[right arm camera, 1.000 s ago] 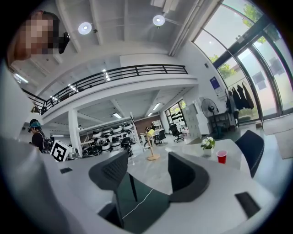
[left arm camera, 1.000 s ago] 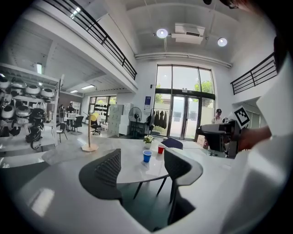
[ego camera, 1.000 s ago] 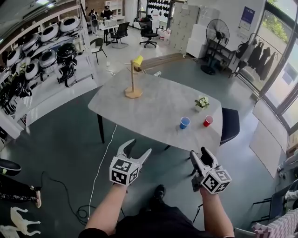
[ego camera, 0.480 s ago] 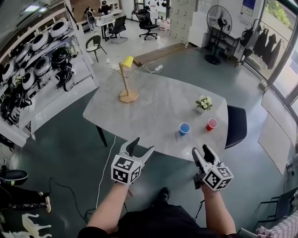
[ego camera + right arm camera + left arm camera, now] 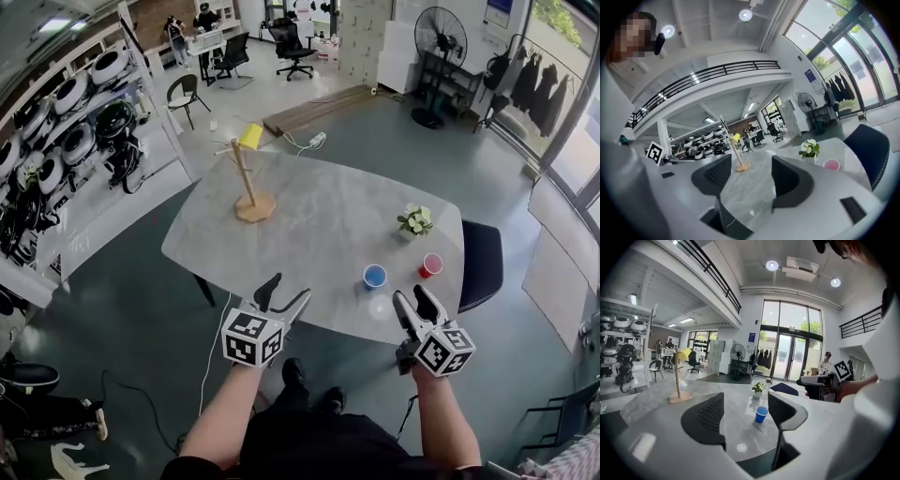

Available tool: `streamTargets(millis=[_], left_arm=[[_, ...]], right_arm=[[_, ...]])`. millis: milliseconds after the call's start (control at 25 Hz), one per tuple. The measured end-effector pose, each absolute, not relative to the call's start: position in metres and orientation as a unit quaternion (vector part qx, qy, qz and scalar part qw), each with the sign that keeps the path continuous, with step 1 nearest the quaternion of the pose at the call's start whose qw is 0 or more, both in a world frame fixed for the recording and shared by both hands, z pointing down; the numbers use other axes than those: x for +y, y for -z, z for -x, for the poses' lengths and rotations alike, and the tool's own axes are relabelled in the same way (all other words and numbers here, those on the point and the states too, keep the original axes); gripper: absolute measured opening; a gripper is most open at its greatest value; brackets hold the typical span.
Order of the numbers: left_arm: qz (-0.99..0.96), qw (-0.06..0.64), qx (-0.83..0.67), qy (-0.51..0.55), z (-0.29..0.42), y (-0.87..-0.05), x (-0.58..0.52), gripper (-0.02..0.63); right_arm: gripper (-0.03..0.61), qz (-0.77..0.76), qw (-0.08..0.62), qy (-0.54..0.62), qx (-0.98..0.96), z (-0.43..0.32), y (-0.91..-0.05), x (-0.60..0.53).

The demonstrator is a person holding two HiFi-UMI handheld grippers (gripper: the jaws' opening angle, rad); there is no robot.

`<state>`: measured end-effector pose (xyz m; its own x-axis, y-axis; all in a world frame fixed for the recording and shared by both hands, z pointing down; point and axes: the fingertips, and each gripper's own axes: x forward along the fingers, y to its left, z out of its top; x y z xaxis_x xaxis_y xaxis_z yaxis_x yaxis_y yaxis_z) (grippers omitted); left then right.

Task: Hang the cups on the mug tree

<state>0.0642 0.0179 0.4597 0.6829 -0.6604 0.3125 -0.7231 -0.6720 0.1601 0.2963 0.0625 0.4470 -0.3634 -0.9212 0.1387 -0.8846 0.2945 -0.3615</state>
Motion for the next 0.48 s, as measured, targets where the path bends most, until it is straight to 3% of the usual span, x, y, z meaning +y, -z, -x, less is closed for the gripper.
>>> streamTargets(millis=[480], left_arm=[[-0.935,0.137,-0.307,-0.110,-0.062,-0.470,-0.090,0.284]], right_arm=[[0.250,0.625,0.017,0.172,0.761,-0.279,-0.439,-0.018]])
